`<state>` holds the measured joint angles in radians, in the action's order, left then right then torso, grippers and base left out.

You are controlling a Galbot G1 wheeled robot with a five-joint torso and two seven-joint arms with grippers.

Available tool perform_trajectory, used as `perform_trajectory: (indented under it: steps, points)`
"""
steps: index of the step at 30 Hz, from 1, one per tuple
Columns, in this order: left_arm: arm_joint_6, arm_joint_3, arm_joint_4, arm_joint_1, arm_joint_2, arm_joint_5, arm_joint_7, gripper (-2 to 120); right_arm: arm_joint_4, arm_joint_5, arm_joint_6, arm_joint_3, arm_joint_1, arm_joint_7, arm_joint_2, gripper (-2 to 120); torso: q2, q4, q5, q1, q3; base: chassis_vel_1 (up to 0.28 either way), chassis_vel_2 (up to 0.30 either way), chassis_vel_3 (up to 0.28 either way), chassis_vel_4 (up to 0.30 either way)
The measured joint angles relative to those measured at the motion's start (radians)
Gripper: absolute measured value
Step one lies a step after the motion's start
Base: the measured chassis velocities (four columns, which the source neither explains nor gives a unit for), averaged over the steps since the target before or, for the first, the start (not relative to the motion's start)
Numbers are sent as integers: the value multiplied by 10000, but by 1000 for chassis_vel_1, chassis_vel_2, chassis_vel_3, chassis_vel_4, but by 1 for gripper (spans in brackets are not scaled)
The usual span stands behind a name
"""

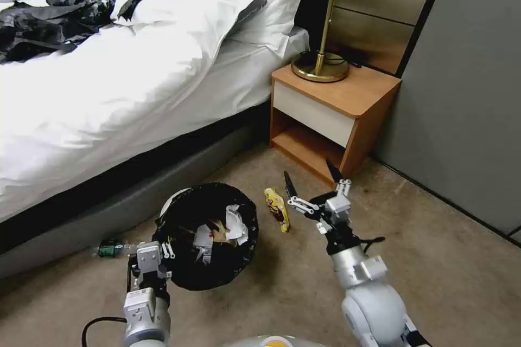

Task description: Pick up the trash bin, then pick up the garbage from the floor and place it into the trash bin.

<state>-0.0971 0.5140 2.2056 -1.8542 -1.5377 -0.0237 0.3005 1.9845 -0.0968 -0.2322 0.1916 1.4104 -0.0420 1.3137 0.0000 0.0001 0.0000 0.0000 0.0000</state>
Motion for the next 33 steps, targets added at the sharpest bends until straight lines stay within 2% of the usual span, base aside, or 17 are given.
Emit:
perform_trajectory:
  steps: [2, 4, 6, 7, 9, 10, 13, 18, 20, 22, 24, 33]
  points:
    - [0, -3, 6, -10, -2, -12, 2, 0, -53, -84, 131, -58, -73, -31, -9, 100, 0, 0, -1, 0, 0, 0, 0, 0, 0]
    - [4, -23, 23, -72, -9, -90, 7, 0, -392, -715, 1135, -434, -610, -210, -75, 100, 0, 0, -1, 0, 0, 0, 0, 0, 0]
    - [4, -28, 31, -80, -10, -105, 7, 0, -465, -880, 1360, -501, -725, -243, -93, 100, 0, 0, -2, 0, 0, 0, 0, 0, 0]
    - [5, -43, 60, -98, -15, -144, 9, 0, -653, -1358, 2048, -660, -1014, -401, -135, 100, 0, -1, 0, 0, 0, 0, 0, 0, 0]
    - [5, -65, 92, -104, -22, -183, 11, 0, -856, -1952, 2766, -796, -1358, -554, -186, 100, 0, 0, -1, 0, 0, 0, 0, 0, 0]
    - [5, -65, 92, -104, -22, -183, 11, 0, -856, -1952, 2766, -796, -1358, -554, -186, 100, 0, 0, -1, 0, 0, 0, 0, 0, 0]
    - [-12, -91, 107, -102, -18, -210, 12, 0, -1340, -2751, 3767, -937, -1935, -765, -238, 100, 0, -2, -1, 0, 0, 0, 0, 0, 0]
    - [-71, -97, 113, -76, -6, -215, 13, 0, -2283, -2931, 4223, -1014, -2582, -759, -213, 100, 0, 0, -2, 1, 1, 0, 0, 0, 0]
    - [-157, -108, 132, -23, 0, -227, 13, 0, -3417, -2897, 4343, -1059, -3116, -641, -71, 100, 0, -1, -1, 0, 1, 0, 0, 0, 0]
    - [-165, -109, 135, -18, 1, -229, 13, 0, -3582, -2895, 4351, -1062, -3180, -629, -47, 100, 0, -1, -1, 1, 1, 0, 0, 0, 0]
    - [-226, -121, 156, -2, 2, -251, 13, 0, -4677, -2862, 4355, -1063, -3586, -490, 81, 100, 0, 0, -2, 1, 1, 0, 0, 0, 0]
    - [-231, -117, 140, 27, -5, -255, 13, 0, -6202, -3138, 4413, -995, -4206, 14, 256, 100, 0, -1, 0, 1, 1, 0, 0, 0, 0]
